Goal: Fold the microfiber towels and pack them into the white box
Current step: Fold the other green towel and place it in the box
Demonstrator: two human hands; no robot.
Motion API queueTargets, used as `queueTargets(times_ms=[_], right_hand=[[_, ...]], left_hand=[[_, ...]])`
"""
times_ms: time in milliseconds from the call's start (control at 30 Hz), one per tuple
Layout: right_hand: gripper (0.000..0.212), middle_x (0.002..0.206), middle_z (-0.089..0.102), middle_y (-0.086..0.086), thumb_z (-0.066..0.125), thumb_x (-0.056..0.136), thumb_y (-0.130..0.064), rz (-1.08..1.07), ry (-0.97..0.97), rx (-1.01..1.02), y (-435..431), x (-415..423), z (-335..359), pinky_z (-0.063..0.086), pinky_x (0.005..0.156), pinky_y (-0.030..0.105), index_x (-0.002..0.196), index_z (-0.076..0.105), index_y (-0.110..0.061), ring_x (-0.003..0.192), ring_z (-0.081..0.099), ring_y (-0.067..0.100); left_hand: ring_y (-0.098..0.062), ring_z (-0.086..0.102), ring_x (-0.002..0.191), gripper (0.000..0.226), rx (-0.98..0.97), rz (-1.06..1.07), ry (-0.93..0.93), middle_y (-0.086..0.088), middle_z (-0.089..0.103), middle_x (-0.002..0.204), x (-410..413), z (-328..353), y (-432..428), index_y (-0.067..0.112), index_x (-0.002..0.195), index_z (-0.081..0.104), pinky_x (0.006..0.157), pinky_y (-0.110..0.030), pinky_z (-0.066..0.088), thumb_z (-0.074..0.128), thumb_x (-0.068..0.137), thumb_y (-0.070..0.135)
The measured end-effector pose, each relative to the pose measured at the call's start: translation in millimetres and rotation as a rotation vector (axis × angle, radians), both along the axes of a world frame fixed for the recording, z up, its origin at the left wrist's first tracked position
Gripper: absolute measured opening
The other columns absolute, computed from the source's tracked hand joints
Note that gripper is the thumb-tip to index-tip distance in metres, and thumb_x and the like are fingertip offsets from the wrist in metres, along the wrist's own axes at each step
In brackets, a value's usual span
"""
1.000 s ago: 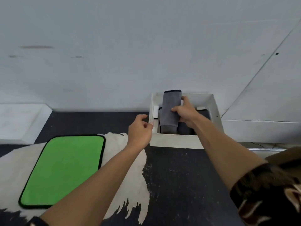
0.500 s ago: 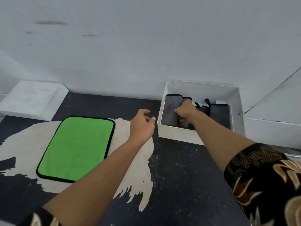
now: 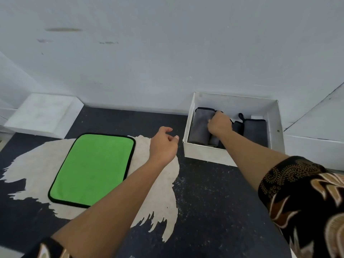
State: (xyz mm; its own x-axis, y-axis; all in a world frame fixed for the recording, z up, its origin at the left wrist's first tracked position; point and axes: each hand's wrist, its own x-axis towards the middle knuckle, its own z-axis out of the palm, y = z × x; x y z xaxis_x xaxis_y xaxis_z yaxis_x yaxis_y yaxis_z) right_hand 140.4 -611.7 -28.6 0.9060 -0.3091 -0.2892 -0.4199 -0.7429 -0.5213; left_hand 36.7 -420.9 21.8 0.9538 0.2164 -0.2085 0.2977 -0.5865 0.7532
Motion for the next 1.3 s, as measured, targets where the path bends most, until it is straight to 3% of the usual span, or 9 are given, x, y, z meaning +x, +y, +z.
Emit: queueTargets(times_ms=[133, 267, 433, 567, 733, 833, 967, 1100, 1300], right_hand=[[0.04, 0.113, 0.058, 0.018, 0.06, 0.094, -0.029, 0.023, -0.11, -0.175, 3, -4, 2, 0.035, 0.064, 0.036, 0.12, 0.039, -0.007, 0.101, 0.06, 0.037], [0.044, 0.114, 0.058, 0.02, 0.057, 0.088, -0.008, 0.025, -0.018, -0.031, 9, -2, -1, 0.04, 0.068, 0.035, 0.127, 0.036, -0.004, 0.102, 0.059, 0.037], [0.046, 0.115, 0.058, 0.02, 0.059, 0.089, -0.006, 0.01, -0.107, 0.022, 6, -5, -7, 0.041, 0.071, 0.034, 0.13, 0.039, -0.007, 0.102, 0.058, 0.037], [0.05, 0.128, 0.042, 0.019, 0.066, 0.089, -0.022, 0.164, -0.145, -0.254, 14, -8, 1, 0.041, 0.07, 0.036, 0.129, 0.039, -0.007, 0.111, 0.05, 0.036], [0.054, 0.144, 0.025, 0.019, 0.059, 0.094, -0.034, 0.332, 0.086, -0.277, 22, -17, 15, 0.044, 0.095, 0.044, 0.14, 0.037, -0.014, 0.132, 0.032, 0.038], [0.049, 0.14, 0.033, 0.02, 0.055, 0.096, -0.035, 0.274, -0.088, -0.283, 33, -33, 35, 0.042, 0.098, 0.046, 0.137, 0.041, -0.011, 0.127, 0.036, 0.039], [0.041, 0.13, 0.046, 0.016, 0.062, 0.09, -0.028, 0.213, -0.452, -0.315, 75, -72, 57, 0.044, 0.092, 0.044, 0.126, 0.053, -0.01, 0.115, 0.046, 0.036], [0.035, 0.118, 0.054, 0.012, 0.07, 0.081, -0.019, 0.218, -0.649, -0.256, 150, -117, 54, 0.047, 0.079, 0.043, 0.113, 0.06, -0.011, 0.101, 0.052, 0.032], [0.048, 0.129, 0.043, 0.009, 0.063, 0.09, -0.035, 0.257, -0.17, -0.079, 266, -160, 1, 0.047, 0.093, 0.04, 0.13, 0.047, -0.014, 0.119, 0.045, 0.029]], left_hand=[[-0.006, 0.059, 0.076, 0.035, 0.014, -0.009, -0.003, 0.011, 0.06, 0.084, -1, -4, 1, 0.02, 0.129, 0.052, 0.076, -0.022, 0.048, 0.062, 0.096, 0.024], [-0.004, 0.057, 0.074, 0.035, 0.034, -0.019, 0.007, 0.011, 0.06, 0.085, -5, -7, 5, 0.02, 0.129, 0.052, 0.072, -0.018, 0.045, 0.061, 0.096, 0.025], [-0.003, 0.055, 0.073, 0.035, 0.049, -0.021, 0.008, 0.009, 0.061, 0.088, -7, -8, 11, 0.019, 0.128, 0.052, 0.063, -0.009, 0.038, 0.062, 0.095, 0.025], [-0.003, 0.055, 0.073, 0.036, 0.059, -0.026, 0.001, 0.007, 0.062, 0.092, -6, -8, 14, 0.019, 0.129, 0.052, 0.069, -0.014, 0.043, 0.062, 0.095, 0.025], [-0.005, 0.058, 0.076, 0.039, 0.1, -0.1, -0.012, 0.011, 0.06, 0.088, -2, -3, 14, 0.019, 0.132, 0.05, 0.077, -0.023, 0.048, 0.061, 0.096, 0.026], [-0.014, 0.062, 0.094, 0.042, 0.209, -0.188, -0.04, 0.006, 0.065, 0.1, 1, 1, 27, 0.019, 0.135, 0.05, 0.081, -0.028, 0.046, 0.06, 0.095, 0.029], [-0.027, 0.052, 0.12, 0.049, 0.421, -0.293, -0.106, -0.006, 0.053, 0.132, 0, 2, 59, 0.018, 0.14, 0.047, 0.096, -0.04, 0.046, 0.058, 0.095, 0.034], [-0.029, 0.044, 0.122, 0.052, 0.598, -0.289, -0.141, -0.005, 0.046, 0.137, -9, -8, 115, 0.02, 0.141, 0.046, 0.1, -0.042, 0.039, 0.057, 0.093, 0.04], [-0.034, 0.036, 0.135, 0.059, 0.663, -0.115, 0.141, -0.015, 0.035, 0.15, -31, -49, 258, 0.015, 0.145, 0.038, 0.108, -0.05, 0.034, 0.055, 0.094, 0.038]])
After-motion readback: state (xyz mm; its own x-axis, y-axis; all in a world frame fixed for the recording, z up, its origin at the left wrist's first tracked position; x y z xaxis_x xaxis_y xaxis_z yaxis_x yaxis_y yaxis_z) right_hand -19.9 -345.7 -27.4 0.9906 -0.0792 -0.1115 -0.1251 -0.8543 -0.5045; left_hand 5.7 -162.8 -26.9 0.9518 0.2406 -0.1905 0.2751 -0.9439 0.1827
